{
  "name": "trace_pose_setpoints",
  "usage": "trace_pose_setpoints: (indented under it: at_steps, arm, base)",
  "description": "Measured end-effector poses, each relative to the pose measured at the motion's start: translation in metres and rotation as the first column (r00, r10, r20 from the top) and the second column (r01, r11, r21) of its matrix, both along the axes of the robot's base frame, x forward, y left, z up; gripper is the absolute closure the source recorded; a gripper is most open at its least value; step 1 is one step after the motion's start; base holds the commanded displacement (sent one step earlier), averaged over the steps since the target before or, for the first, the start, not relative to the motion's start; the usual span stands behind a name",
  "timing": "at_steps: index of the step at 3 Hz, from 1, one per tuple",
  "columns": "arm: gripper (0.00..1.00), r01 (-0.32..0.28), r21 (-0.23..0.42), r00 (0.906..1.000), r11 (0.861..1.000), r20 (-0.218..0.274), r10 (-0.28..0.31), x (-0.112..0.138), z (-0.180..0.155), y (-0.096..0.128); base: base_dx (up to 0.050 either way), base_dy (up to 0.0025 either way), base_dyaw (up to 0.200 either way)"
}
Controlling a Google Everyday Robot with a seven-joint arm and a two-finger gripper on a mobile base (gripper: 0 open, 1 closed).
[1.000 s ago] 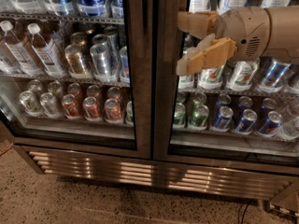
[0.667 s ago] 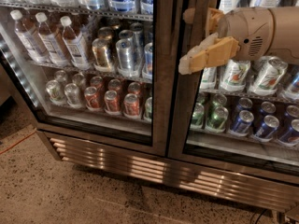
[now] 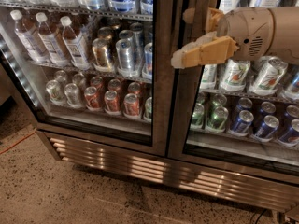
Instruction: Open right fridge door
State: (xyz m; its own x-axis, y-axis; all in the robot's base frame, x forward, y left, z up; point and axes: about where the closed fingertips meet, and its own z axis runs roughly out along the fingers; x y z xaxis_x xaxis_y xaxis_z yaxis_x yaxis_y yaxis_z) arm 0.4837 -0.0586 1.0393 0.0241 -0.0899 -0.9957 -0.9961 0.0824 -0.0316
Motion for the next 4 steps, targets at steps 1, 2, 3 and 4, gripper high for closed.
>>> trace_pose_setpoints:
  at_steps: [1,2,3,4]
  arm:
    - [0.41,0.0,0.0,1.0,1.0,0.0,0.0,0.0,0.0,0.0]
    - [0.65,0.0,0.0,1.0,1.0,0.0,0.0,0.0,0.0,0.0001]
    - [1.0,0.0,0.0,1.0,1.0,0.0,0.0,0.0,0.0,0.0001]
    - [1.0,0.0,0.0,1.0,1.0,0.0,0.0,0.0,0.0,0.0001]
  base:
    - [0.0,0.0,0.0]
    - [0.0,0.0,0.0]
    - [-0.05,0.0,0.0]
    - [-0.05,-0.00004,0.0]
